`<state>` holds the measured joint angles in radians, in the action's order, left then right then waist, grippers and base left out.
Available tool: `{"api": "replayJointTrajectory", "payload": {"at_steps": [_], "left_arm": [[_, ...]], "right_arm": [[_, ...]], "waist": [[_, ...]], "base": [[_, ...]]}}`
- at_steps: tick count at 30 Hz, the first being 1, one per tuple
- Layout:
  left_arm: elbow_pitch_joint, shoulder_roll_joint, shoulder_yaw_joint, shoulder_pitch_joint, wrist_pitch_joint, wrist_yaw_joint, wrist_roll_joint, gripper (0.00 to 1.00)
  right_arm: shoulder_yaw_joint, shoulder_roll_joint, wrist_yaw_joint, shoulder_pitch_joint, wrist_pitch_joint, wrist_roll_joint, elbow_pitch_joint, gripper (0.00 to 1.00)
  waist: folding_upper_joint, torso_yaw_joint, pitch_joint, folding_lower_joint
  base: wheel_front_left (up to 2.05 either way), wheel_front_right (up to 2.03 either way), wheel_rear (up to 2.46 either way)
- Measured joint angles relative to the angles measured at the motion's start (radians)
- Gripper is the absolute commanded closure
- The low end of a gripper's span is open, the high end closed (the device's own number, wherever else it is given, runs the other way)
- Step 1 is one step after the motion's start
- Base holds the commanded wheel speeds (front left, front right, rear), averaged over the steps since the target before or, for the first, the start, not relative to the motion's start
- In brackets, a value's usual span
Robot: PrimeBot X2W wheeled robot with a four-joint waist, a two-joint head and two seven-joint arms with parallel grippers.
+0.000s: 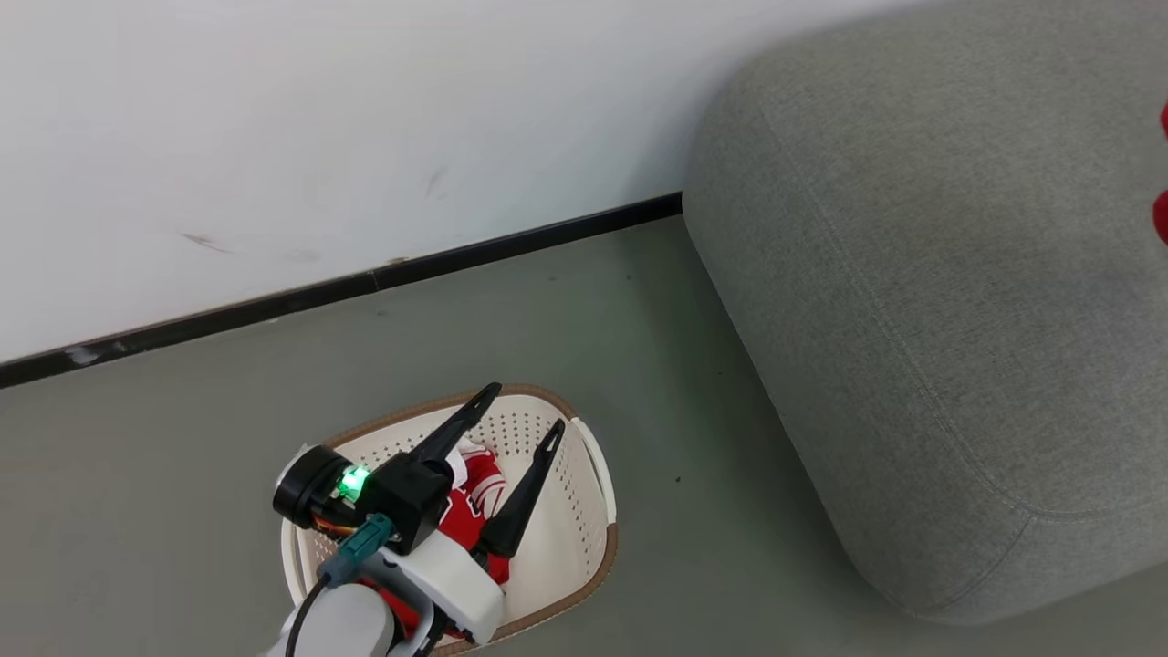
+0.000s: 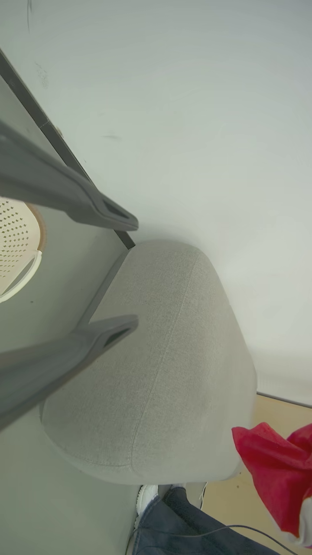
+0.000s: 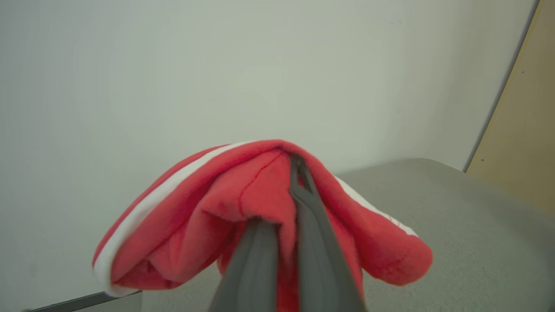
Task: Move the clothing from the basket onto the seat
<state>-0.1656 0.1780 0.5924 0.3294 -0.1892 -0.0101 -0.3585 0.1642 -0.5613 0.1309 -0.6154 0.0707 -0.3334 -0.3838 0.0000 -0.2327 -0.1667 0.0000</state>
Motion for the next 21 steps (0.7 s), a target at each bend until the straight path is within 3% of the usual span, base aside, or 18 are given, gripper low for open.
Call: {"api": "replayJointTrajectory", "payload": {"at_steps": [10,21], "left_arm": [[0.072,0.012,0.011,0.041,0.022,0.000,0.035,0.00],[0.127,0.019,0.021,0.087,0.065,0.000,0.051,0.00]], "right_arm": [[0.059,-0.058,0.000,-0.010,0.040,-0.010,-0.109,1.00],[-0.014,-0.074,0.000,-0.059,0.079,0.058,-0.191,1.00]], "waist": [[0.0000,0.039,-0.078,0.0000],[0.0000,0.083,-0.172,0.0000]], "base": [[0.00,0.00,0.00],[0.00,0.00,0.00]]}}
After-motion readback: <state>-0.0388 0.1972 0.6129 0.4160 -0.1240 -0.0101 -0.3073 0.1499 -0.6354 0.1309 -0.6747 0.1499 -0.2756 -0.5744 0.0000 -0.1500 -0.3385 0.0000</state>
